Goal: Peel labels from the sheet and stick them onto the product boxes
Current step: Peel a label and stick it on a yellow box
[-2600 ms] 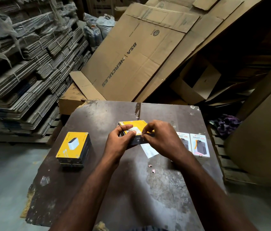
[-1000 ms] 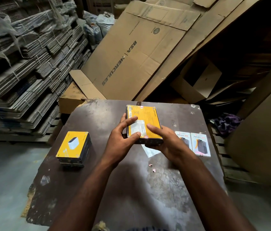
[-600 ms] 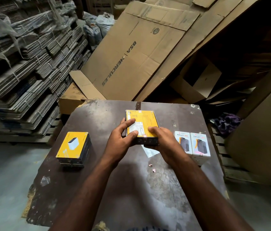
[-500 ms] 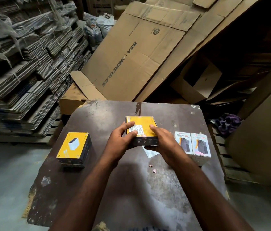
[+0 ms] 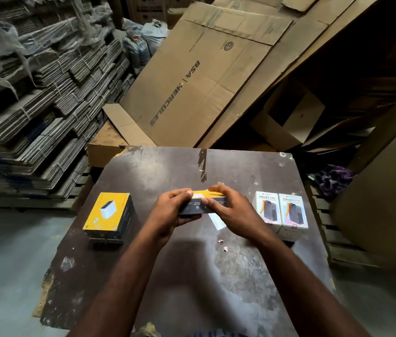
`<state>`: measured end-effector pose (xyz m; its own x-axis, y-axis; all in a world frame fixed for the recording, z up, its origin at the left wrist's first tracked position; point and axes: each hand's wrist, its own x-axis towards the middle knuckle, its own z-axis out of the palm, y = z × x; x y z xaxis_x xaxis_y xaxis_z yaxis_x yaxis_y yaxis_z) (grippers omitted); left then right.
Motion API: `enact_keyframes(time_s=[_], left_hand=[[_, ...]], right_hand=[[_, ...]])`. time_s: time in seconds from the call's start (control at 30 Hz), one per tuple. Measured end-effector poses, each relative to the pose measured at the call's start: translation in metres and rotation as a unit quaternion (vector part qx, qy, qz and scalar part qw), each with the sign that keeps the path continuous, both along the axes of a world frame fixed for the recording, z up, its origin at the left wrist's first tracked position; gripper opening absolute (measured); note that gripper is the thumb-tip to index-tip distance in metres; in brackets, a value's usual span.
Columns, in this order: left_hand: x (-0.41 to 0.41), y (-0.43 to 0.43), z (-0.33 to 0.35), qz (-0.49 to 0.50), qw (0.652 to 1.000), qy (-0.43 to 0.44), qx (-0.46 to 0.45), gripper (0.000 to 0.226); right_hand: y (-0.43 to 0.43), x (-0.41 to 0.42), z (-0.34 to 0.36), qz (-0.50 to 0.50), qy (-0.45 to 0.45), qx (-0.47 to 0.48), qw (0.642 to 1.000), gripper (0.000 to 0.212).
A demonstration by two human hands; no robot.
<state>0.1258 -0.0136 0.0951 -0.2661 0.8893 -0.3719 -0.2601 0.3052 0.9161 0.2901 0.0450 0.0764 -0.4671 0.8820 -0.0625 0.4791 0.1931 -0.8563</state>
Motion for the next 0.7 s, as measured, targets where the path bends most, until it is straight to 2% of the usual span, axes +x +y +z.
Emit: enact_keyframes(time_s=[0.13,0.2,0.37,0.47,0.57,0.7], left_hand=[[-0.0007,-0.0029,-0.0007,-0.015,1.0,-0.026,-0.009,0.021],[-0.0004,-0.0032,-0.0002,-0.015,1.0,-0.026,-0.004,0.02],[0.0017,-0.0014,0.0032,-0.022,1.0,-0.006,0.001,0.015],[0.0006,-0.0019,0.0035,-0.032,0.999,-0.005,0.001,0.017],[-0.0011,-0.0043,0.0028,-0.046,0.999,0.005,0.009,0.025],[0.0038,-0.0039,-0.0039,-0.02,0.998,0.065,0.011,0.057]], right_hand=[[0.0027,0.0066,-0.0025,0.041,0.014,-0.058,0.997,0.058],[0.0042,0.0088,-0.0008,0.039,0.039,-0.1,0.993,0.055],[0.0,0.0039,0.0014,-0.016,0.075,-0.088,0.993,0.052],[-0.0009,0.0047,0.0003,-0.013,0.109,-0.132,0.985,0.049],[0.0002,0.0091,0.0046,0.024,0.12,-0.149,0.981,0.048],[-0.0005,0.0059,0.0038,0.018,0.124,-0.154,0.98,0.058]])
